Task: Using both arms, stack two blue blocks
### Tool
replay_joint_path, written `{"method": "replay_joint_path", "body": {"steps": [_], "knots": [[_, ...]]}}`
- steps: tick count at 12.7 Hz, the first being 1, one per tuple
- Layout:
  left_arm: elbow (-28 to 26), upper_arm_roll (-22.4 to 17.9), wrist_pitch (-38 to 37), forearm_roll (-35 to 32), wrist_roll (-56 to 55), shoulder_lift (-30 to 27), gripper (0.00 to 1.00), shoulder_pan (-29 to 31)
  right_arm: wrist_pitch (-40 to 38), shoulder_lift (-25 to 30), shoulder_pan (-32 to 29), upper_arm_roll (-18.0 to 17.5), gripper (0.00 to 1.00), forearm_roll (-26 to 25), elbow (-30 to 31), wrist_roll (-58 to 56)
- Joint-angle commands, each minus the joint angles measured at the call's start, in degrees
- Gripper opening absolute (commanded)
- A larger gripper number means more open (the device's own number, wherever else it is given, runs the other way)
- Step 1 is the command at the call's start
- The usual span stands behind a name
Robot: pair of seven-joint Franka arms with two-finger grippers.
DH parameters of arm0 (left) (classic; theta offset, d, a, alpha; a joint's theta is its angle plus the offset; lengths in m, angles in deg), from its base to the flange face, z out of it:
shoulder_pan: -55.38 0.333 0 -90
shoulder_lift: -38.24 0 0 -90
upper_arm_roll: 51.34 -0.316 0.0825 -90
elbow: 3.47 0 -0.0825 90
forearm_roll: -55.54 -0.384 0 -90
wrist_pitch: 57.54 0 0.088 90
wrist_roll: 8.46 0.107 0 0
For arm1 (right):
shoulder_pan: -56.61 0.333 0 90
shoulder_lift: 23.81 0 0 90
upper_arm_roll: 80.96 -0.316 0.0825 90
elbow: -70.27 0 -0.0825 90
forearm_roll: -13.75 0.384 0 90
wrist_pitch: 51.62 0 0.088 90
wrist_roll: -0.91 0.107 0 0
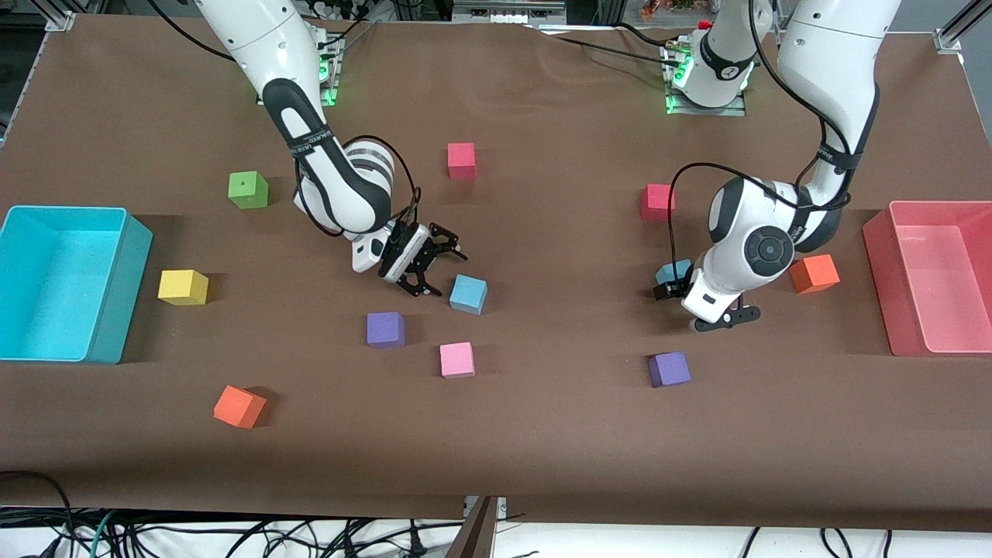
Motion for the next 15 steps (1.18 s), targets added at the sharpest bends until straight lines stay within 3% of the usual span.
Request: {"method": "replay_joint_path", "body": {"steps": [1,2,3,5,7,9,12,15], "knots": [[-1.76,-0.34,0.48,0.67,0.52,-1.43,1.0,-0.28,0.04,-1.41,0.32,0.15,1.0,1.47,-1.86,-3.0],[-2.02,-0.25,0.48,0.76,0.52,-1.35,1.0,-0.28,-0.05,-1.93,0.24,0.24,1.0,1.47,-2.47,-3.0],[-2.03,-0.25,0.48,0.76,0.52,-1.17,0.92,-0.37,-0.05,-2.29,0.32,0.24,1.0,1.47,-3.0,-3.09],[-1.94,-0.25,-0.13,0.68,0.61,-1.34,0.32,-0.37,-0.57,-2.55,0.32,0.24,1.0,1.56,-3.18,-3.53],[-1.33,-0.17,-2.75,0.67,1.22,-2.92,0.0,-0.37,-2.85,-2.64,0.24,0.85,1.0,2.08,-3.18,-5.63],[-0.8,0.88,-3.82,0.68,0.87,-5.29,0.0,-0.37,-4.52,-2.9,0.23,1.29,1.0,5.59,-3.01,-9.14],[7.53,2.2,-13.29,1.11,0.87,-8.72,0.0,-0.37,-4.62,-3.26,0.23,1.9,1.0,6.13,-2.83,-10.3],[13.77,5.46,-13.84,1.64,0.43,-9.87,0.0,-4.3,-4.62,-3.17,0.23,2.0,1.0,6.13,-2.92,-10.3]]}}
